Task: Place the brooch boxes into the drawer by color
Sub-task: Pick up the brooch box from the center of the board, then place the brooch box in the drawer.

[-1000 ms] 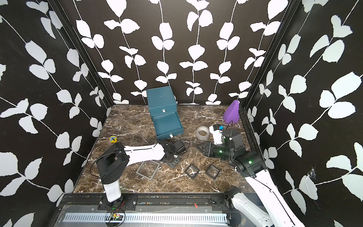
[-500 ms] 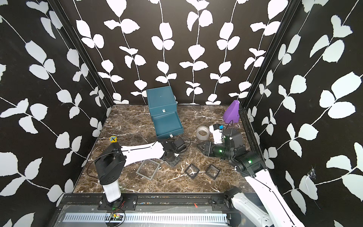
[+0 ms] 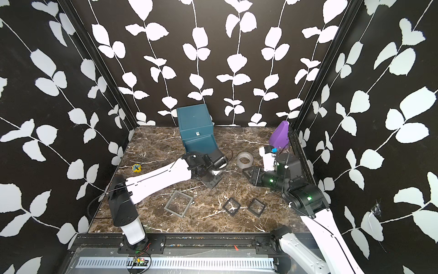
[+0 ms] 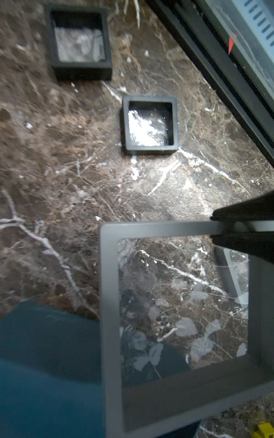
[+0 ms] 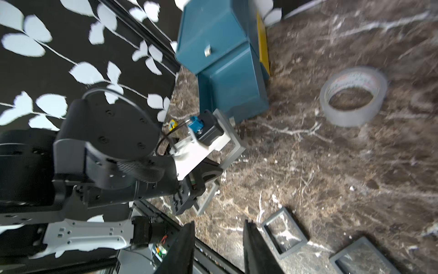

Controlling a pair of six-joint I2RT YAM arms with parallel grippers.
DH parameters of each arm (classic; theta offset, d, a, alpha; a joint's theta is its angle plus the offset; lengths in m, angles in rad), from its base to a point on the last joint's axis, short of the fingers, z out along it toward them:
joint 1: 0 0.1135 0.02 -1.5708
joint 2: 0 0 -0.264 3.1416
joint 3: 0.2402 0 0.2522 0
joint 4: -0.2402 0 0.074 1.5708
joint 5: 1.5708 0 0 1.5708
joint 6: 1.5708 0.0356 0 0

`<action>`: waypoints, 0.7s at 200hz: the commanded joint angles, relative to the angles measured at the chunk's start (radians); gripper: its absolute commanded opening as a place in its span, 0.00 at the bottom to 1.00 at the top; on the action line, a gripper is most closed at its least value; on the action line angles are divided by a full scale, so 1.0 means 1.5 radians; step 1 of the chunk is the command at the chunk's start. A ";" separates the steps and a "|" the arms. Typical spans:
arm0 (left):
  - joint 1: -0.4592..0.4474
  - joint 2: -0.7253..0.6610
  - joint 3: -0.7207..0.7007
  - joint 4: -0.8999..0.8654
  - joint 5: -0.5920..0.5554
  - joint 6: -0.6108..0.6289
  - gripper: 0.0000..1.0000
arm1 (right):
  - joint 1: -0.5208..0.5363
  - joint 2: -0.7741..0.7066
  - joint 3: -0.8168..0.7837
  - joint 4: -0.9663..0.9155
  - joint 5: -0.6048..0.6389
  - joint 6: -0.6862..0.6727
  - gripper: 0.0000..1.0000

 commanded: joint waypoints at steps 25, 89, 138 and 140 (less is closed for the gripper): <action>0.048 0.017 0.137 -0.120 -0.042 0.109 0.00 | -0.012 0.039 0.057 0.045 0.059 -0.007 0.36; 0.124 0.087 0.206 -0.095 -0.054 0.301 0.00 | -0.025 0.084 0.063 0.100 0.033 0.013 0.36; 0.162 0.141 0.229 -0.065 -0.041 0.350 0.00 | -0.028 0.083 0.058 0.100 0.024 0.021 0.36; 0.162 0.142 0.227 -0.064 -0.043 0.351 0.00 | -0.029 0.082 0.057 0.100 0.024 0.022 0.36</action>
